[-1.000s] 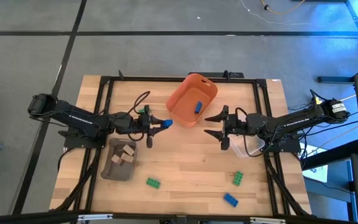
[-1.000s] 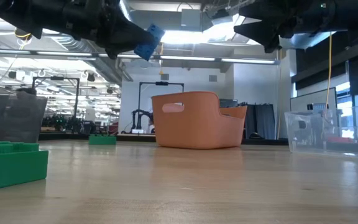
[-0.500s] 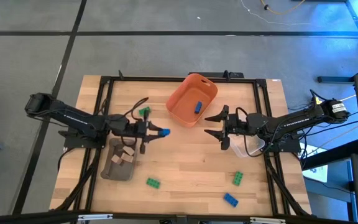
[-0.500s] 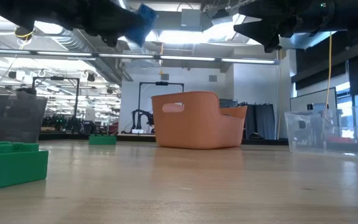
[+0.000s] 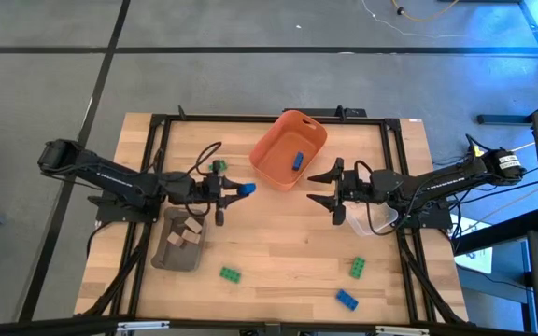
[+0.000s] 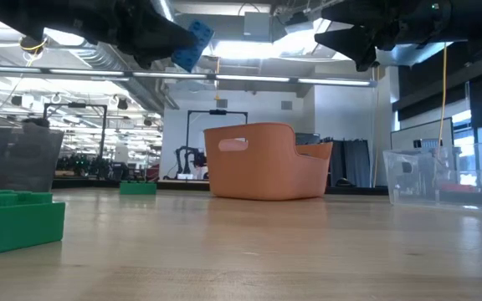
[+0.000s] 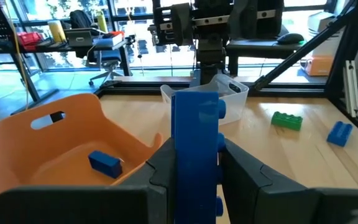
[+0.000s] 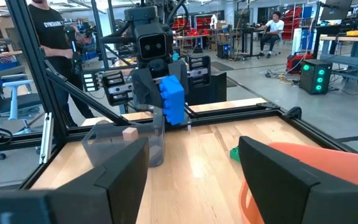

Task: Sort & place blocks by color
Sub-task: Put the left blue game piece into the orange bin

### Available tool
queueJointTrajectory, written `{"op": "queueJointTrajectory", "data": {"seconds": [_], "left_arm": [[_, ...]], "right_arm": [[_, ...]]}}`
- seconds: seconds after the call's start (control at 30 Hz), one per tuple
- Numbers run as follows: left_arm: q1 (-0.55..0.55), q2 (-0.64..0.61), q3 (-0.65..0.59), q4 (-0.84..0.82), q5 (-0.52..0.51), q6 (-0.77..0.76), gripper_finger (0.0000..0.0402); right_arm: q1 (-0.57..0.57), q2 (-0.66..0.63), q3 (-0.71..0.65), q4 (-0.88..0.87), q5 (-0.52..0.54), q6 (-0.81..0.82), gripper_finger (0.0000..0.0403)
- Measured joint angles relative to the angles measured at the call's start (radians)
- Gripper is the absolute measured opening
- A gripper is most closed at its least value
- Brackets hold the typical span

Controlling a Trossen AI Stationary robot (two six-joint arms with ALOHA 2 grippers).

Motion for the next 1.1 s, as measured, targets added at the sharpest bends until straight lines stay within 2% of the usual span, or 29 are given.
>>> {"op": "queueJointTrajectory", "data": {"seconds": [0.27, 0.43, 0.67, 0.87, 1.1], "left_arm": [[0.0, 0.0, 0.0, -0.003, 0.002, 0.0, 0.0081], [0.0, 0.0, 0.0, -0.008, 0.002, -0.002, 0.0081], [0.0, 0.0, 0.0, -0.026, 0.002, -0.003, 0.0082], [0.0, 0.0, 0.0, -0.035, 0.002, -0.003, 0.0082], [0.0, 0.0, 0.0, -0.036, 0.001, -0.007, 0.0082]], "right_arm": [[0.0, 0.0, 0.0, 0.0, -0.001, 0.001, 0.025], [0.0, -0.011, 0.0, -0.052, -0.066, 0.032, 0.025], [0.0, -0.124, -0.001, -0.202, -0.068, 0.056, 0.025], [0.0, -0.222, -0.001, -0.286, -0.027, 0.106, 0.025], [0.0, -0.214, -0.001, -0.334, -0.027, 0.159, 0.025]]}}
